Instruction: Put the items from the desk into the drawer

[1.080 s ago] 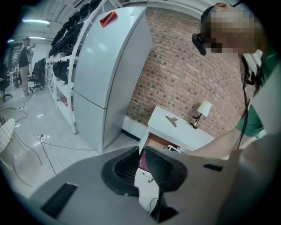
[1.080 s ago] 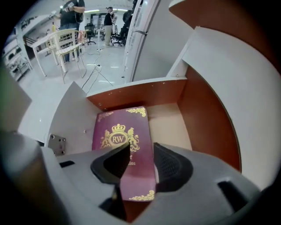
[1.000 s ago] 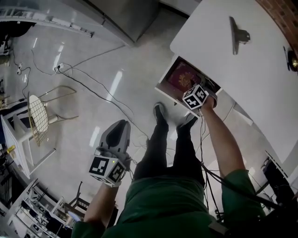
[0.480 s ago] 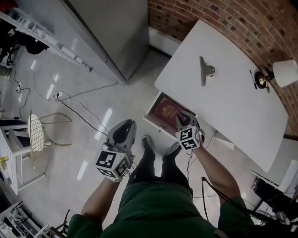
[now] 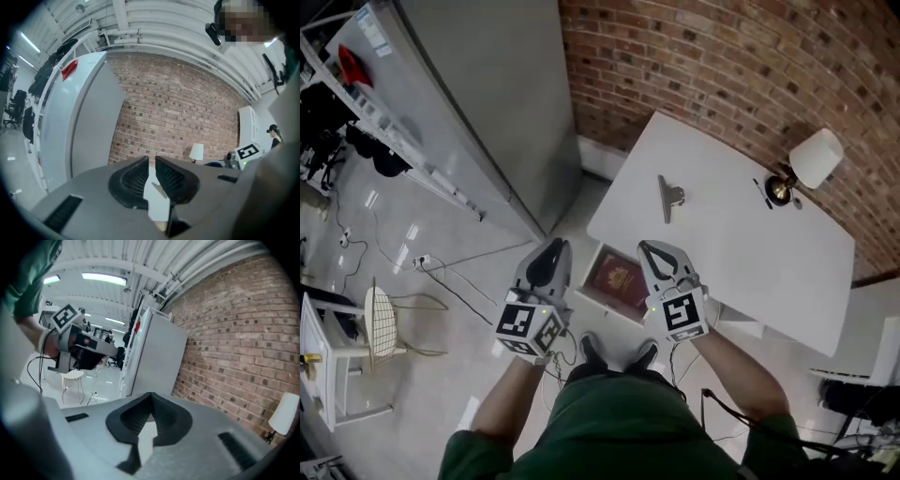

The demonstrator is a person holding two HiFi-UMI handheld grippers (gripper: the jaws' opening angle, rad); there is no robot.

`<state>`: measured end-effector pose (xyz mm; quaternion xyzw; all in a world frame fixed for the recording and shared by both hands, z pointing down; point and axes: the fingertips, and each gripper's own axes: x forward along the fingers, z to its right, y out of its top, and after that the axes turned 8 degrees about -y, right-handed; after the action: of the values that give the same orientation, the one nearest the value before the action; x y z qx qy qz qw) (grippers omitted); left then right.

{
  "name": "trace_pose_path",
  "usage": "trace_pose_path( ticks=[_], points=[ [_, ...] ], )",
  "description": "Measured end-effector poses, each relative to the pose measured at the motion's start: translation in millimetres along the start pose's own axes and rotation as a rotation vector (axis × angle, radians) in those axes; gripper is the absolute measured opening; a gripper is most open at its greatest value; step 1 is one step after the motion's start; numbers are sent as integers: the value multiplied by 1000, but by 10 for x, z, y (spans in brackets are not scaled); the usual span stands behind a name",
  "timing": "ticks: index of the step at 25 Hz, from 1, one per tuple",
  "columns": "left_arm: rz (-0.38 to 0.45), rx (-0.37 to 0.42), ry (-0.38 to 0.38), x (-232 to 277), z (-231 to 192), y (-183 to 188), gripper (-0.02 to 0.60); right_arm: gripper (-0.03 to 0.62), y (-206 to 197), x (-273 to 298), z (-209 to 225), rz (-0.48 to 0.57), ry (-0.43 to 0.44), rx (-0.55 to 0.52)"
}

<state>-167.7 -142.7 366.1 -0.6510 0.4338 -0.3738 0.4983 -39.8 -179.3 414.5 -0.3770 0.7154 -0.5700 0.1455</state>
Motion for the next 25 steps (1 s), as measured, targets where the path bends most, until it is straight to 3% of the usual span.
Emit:
trace_pose_path(
  ticks=[3, 6, 8, 11, 16, 25],
  points=[
    [51, 41, -33, 102, 284, 298, 41, 5, 433, -271, 279, 90, -51, -14],
    [107, 90, -80, 224, 570, 585, 41, 5, 757, -511, 595, 171, -119, 70],
    [135, 114, -92, 266, 739, 794, 41, 5, 909, -665, 765, 212, -147, 119],
    [157, 155, -90, 274, 953, 1042, 41, 5, 1055, -875, 929, 271, -181, 108],
    [172, 209, -86, 291, 1199, 1091, 41, 5, 1192, -1150, 1109, 339, -210, 118],
    [141, 251, -112, 422, 1610, 1044, 41, 5, 1118, -1430, 1365, 365, -200, 179]
  ],
)
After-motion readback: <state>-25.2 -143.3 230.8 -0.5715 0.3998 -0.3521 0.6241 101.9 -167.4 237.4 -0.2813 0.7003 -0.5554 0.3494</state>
